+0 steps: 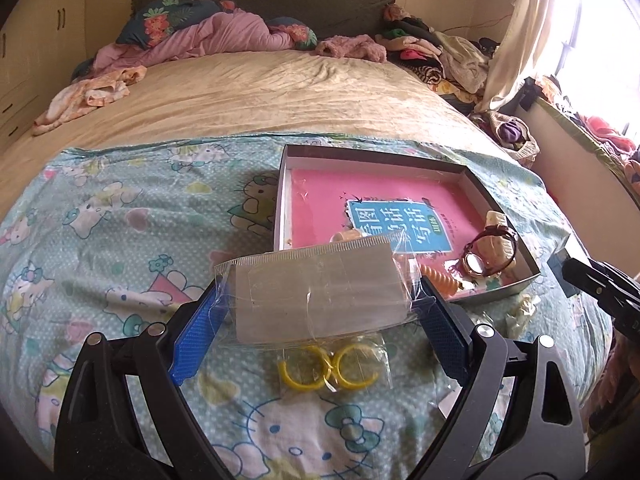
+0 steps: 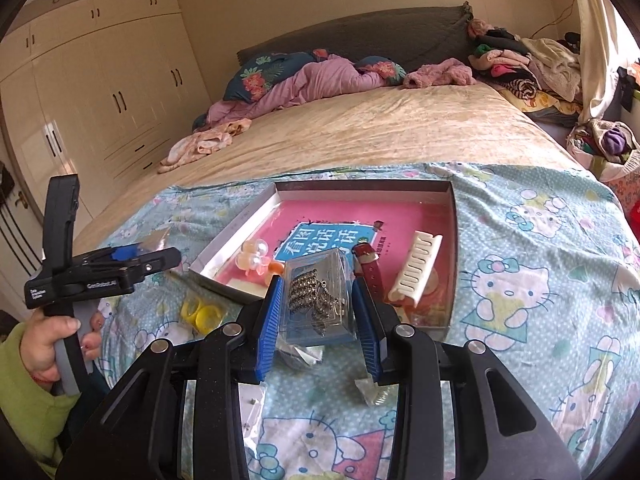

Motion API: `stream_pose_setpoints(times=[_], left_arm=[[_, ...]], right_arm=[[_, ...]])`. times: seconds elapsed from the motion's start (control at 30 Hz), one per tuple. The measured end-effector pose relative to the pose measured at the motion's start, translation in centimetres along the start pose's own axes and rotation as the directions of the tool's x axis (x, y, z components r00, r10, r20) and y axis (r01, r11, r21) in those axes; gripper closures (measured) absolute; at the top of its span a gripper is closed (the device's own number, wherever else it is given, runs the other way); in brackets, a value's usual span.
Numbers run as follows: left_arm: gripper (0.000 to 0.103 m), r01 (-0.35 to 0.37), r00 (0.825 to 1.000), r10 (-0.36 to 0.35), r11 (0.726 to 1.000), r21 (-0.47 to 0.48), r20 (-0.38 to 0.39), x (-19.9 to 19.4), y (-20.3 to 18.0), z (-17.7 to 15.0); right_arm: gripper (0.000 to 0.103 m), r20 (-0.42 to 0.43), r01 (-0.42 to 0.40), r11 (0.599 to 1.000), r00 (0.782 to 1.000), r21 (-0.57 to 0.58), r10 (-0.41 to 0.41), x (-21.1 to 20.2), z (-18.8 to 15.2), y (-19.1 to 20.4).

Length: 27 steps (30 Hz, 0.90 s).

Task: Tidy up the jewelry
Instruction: 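Carry both bagged items into the pink box and open both tools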

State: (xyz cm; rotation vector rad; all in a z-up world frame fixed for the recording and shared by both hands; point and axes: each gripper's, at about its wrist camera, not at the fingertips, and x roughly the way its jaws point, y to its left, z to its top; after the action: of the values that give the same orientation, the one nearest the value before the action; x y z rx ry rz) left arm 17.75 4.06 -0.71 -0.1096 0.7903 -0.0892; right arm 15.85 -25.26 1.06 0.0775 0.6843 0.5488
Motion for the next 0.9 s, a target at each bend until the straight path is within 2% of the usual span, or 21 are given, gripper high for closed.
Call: stream_pose_setpoints(times=[0.53,0.9], left_arm=[[0.019,0.014,0.997,-0.009,0.998,0.058,-0.080,4.7,-1.4,0.3],[0.019,0.031,0.995,-0.022,0.995,0.093,-0.100,6.5,-2.2,0.6]], right_arm=[[0.069,-0.034,-0.033,0.999,0.999,-0.008,0.033,4.0,0.7,0.7],[0.069,-0.069,-0.028,1.000,0.997,-0.001,0.028,6.3,0.8,-0.1]])
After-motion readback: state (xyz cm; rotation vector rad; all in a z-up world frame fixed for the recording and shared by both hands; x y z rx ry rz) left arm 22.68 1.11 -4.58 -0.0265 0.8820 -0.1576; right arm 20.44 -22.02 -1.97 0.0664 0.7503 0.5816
